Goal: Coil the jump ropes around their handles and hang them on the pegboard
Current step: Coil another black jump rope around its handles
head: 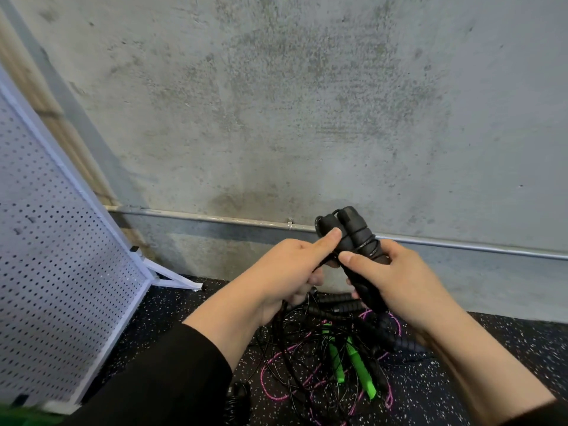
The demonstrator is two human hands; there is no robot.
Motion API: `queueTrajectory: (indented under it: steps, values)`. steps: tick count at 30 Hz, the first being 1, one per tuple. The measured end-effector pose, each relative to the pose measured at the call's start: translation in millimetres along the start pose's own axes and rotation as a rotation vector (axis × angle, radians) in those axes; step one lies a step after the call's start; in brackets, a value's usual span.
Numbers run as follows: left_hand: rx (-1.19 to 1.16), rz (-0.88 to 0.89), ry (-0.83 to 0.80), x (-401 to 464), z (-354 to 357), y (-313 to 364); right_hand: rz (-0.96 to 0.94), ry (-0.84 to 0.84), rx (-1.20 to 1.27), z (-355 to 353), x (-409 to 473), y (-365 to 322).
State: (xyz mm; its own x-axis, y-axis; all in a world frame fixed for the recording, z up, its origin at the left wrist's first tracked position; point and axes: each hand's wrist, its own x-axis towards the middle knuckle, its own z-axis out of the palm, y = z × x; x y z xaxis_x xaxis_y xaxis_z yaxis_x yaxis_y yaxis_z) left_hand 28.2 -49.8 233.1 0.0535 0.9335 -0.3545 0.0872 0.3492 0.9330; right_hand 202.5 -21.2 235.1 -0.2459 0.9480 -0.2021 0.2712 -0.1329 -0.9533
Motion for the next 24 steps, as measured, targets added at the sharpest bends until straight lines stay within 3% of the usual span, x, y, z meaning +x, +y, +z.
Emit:
queueTrajectory:
  steps: [4,8,14,18,22,24]
  values:
    - [-0.073,0.018,0.073,3.9,12.0,-8.8,-0.078,0.084,-0.242,0.5,3.9,3.5]
    - [-0.035,0.087,0.119,5.3,11.3,-8.8,-0.046,0.045,-0.244,-4.2,4.8,5.6]
    - [-0.008,0.149,0.1,7.3,6.1,-7.6,0.099,-0.262,0.31,-9.0,-5.5,-1.9]
    - [-0.038,0.15,0.065,6.7,5.2,-5.6,0.125,-0.313,0.468,-13.2,-6.3,-3.4]
    - [-0.059,0.083,0.015,6.7,3.8,-5.4,0.0,-0.209,0.306,-10.3,-4.2,-2.3]
    - [-0.031,0.013,0.008,6.3,3.0,-6.1,-0.129,-0.08,0.044,-12.0,-0.9,-1.3]
